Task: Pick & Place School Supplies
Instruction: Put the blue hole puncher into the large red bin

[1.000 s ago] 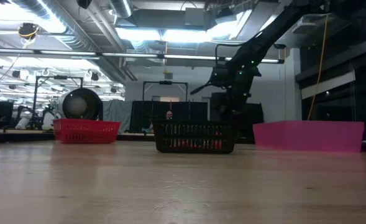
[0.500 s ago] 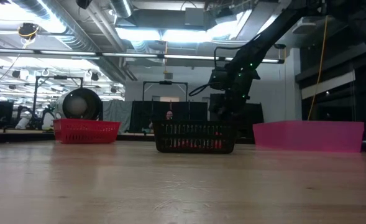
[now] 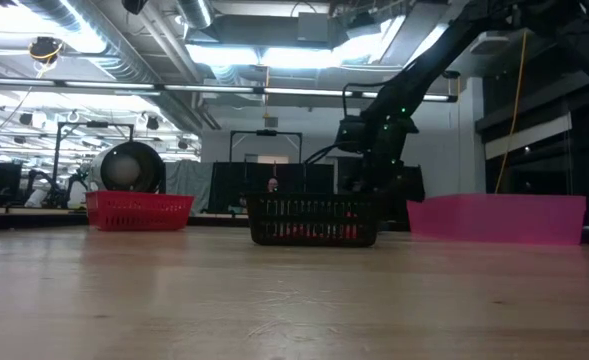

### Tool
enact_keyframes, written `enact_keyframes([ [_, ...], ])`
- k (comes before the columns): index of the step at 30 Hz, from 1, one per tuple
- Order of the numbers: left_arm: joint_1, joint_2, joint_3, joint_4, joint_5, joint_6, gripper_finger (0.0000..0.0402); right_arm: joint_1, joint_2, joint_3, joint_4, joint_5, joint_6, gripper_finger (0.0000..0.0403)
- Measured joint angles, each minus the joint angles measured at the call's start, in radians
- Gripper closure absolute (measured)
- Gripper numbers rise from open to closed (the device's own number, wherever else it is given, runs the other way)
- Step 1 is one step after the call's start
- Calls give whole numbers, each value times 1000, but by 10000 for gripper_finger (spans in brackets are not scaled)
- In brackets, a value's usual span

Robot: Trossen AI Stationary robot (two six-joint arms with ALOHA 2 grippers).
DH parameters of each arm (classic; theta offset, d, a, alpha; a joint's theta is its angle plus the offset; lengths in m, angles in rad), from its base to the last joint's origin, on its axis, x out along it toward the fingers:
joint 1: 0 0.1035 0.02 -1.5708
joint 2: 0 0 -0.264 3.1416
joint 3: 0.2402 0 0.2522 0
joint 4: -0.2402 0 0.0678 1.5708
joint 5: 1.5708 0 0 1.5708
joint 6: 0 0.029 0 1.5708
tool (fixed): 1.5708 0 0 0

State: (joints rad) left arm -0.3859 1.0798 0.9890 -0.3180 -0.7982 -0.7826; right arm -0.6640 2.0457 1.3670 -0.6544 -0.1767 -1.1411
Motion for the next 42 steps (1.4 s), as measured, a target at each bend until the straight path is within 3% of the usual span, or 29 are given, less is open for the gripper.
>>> enact_keyframes([
  [11, 0, 0, 0, 0, 0, 0, 258, 0, 0, 0, 3, -36, 88, 353],
  [26, 0, 0, 0, 1, 0, 26, 258, 53, -12, 31, -20, -43, 195, 351],
  [33, 0, -1, 0, 0, 5, 36, 258, 37, -38, 167, -30, -123, 394, 351],
  [42, -1, -1, 0, 0, 2, 84, 258, -105, -145, 216, -24, -129, 881, 350],
])
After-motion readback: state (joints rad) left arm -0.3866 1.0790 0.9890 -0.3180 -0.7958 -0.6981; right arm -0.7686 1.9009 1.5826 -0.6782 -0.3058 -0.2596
